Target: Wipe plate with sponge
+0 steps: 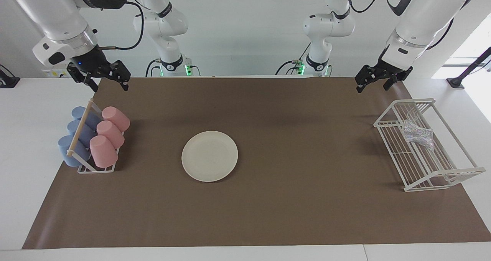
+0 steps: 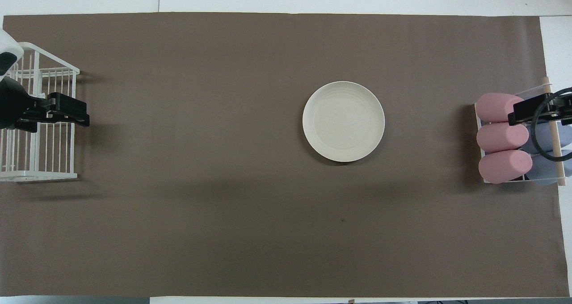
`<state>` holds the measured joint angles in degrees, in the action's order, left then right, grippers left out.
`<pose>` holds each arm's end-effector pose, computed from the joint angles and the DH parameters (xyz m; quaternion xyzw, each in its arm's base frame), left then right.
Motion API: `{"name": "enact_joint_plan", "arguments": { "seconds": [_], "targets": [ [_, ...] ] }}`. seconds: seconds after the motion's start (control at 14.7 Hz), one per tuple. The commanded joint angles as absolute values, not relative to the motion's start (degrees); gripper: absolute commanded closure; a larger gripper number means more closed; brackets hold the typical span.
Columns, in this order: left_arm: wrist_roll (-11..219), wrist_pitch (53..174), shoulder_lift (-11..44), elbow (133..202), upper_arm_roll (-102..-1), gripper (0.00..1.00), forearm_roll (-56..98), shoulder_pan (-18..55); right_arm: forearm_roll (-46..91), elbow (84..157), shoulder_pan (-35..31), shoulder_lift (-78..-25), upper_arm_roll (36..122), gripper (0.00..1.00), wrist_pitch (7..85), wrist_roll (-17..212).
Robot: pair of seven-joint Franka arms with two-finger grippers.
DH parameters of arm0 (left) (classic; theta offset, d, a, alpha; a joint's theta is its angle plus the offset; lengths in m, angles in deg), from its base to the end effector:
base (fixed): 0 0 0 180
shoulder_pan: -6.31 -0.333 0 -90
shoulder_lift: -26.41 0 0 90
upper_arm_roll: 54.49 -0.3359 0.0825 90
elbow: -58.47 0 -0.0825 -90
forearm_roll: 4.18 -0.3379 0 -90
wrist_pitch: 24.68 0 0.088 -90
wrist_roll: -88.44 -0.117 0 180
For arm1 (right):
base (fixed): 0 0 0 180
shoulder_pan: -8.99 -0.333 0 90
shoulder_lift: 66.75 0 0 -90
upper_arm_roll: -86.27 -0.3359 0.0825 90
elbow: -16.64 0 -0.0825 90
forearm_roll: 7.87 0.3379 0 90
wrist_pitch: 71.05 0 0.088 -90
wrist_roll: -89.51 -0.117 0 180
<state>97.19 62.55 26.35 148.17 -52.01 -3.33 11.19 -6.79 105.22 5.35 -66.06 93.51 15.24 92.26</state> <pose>0.4988 -0.0662 0.6320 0.9997 0.0119 -0.0229 0.0043 0.5043 -0.0290 0.6333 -0.9996 0.0071 0.0254 0.0101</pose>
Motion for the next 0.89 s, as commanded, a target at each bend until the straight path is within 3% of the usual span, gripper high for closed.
{"name": "enact_joint_plan", "arguments": {
  "seconds": [0.0,0.55,0.82],
  "targets": [
    [96.61,63.65,27.64,149.70,-51.95,0.00,-4.18,10.88,-7.70,105.14,5.30,-66.31,93.30,0.00,15.44,93.11],
    [99.50,64.52,28.52,151.54,-52.12,0.00,-3.83,10.70,-7.70,105.14,5.30,-66.31,93.30,0.00,15.35,93.11],
    [104.26,70.49,30.55,159.19,-51.86,0.00,-13.54,11.75,-7.52,105.14,5.30,-66.40,93.21,0.00,14.38,88.55]
  ]
}}
